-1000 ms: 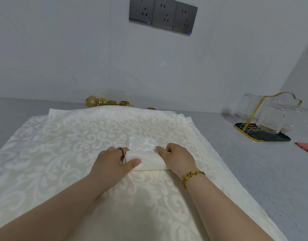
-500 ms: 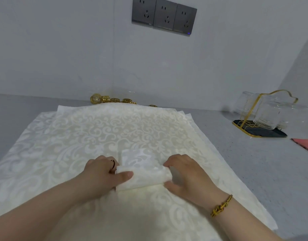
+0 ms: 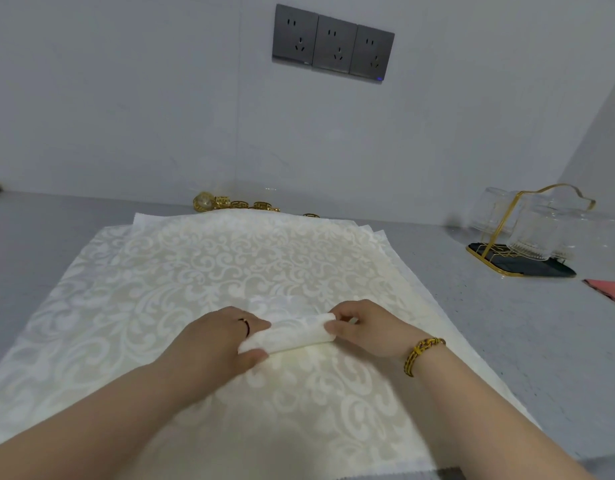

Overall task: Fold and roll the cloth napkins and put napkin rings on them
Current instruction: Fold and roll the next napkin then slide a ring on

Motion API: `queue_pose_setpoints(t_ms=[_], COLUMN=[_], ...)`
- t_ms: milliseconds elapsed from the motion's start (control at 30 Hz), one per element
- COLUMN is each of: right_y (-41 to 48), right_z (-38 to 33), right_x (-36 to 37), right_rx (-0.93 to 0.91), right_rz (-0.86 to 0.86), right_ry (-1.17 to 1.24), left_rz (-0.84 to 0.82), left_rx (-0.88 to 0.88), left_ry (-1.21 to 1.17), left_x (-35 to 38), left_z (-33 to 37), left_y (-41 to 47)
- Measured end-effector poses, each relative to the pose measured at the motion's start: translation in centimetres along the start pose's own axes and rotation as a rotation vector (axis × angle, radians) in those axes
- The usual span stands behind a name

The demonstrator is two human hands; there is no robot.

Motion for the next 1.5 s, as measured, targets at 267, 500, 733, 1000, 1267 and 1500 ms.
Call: queue_pose_setpoints(t_ms=[267, 500, 733, 1000, 1267, 1500], right_y=[2.5, 1.2, 3.0, 2.0, 2.1, 5.9], right_z=[0.1, -4.0, -2.9, -4.0, -4.8, -2.1], right_x=[-0.4, -0.6, -0.7, -1.0, -0.3, -1.3], right_rx=[0.043, -0.356, -0.226, -0.415, -0.465, -0.094], right_rz=[0.185, 0.342, 0.202, 0.405, 0.379, 0.018], right_ry=[-0.015, -0.352, -0.322, -0.505, -0.656, -0.204], left_rz=[-0.085, -0.008, 0.172, 0.048, -0.052, -0.06], left_rx=[-0.23, -0.281, 0.183, 0.085, 0.057, 0.081], left_ry=[-0.424, -0.02, 0.062, -0.038, -0.023, 0.02], left_x=[1.3, 0.1, 0.1, 2.0, 2.6, 2.8], left_z=[-3.7, -3.9, 1.6, 0.0, 0.2, 0.7], left_y=[3.1, 4.9, 5.0, 6.3, 6.2, 6.6])
Point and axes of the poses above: each hand's wrist, its own y-axis towards the middle knuckle, its own x-axis out of the palm, z = x × y, the point moved 10 cm from there along y, towards the middle knuckle, and after that the axes turned 1 degree about -x, right-handed, at the moved point
